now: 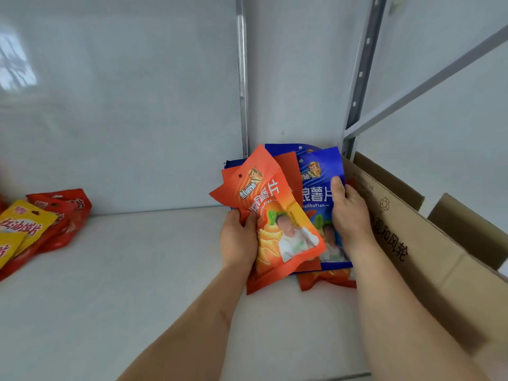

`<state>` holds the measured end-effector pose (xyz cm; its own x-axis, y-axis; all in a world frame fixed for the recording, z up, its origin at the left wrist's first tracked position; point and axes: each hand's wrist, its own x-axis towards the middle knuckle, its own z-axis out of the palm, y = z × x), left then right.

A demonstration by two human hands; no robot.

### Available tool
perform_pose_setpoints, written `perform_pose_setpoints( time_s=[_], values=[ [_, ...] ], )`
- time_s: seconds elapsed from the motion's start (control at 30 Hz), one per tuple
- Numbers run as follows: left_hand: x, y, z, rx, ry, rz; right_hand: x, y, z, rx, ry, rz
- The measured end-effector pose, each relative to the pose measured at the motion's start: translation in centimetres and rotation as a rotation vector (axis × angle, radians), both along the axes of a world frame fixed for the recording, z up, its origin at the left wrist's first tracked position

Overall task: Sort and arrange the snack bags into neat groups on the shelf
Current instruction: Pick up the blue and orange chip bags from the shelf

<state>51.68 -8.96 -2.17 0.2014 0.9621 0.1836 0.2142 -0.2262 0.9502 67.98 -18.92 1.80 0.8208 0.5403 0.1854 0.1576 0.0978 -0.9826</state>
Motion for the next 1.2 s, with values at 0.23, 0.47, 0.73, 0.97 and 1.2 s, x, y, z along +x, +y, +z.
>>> perform_pose_setpoints(
  time_s=[0.23,0.47,0.73,0.97,1.2],
  values=[
    [-2.1,0.0,0.2,-0.060,-0.123,-0.003,-0.2,-0.2,0.0,-0.102,-0.098,0.009],
    [-3.7,-0.9,0.7,-0.097,-0.272,-0.014,-1.1,-2.2,1.0,-0.289,-0.288,-0.130],
    [-7.7,-1.6,0.6,0.014,-0.083,0.021,-10.5,-4.1,1.3,-0.310,-0.823,-0.318],
    [-14.7,-1.5,0.7,0.270,0.165,0.063,-18.5,-2.7,-1.7,-0.307,-1.161,-0.232],
    [-24.7,1.4,-1.0,0.957,0.525,0.196,-26.1,1.3,-3.0,-0.375,-1.295,-0.009]
  ],
)
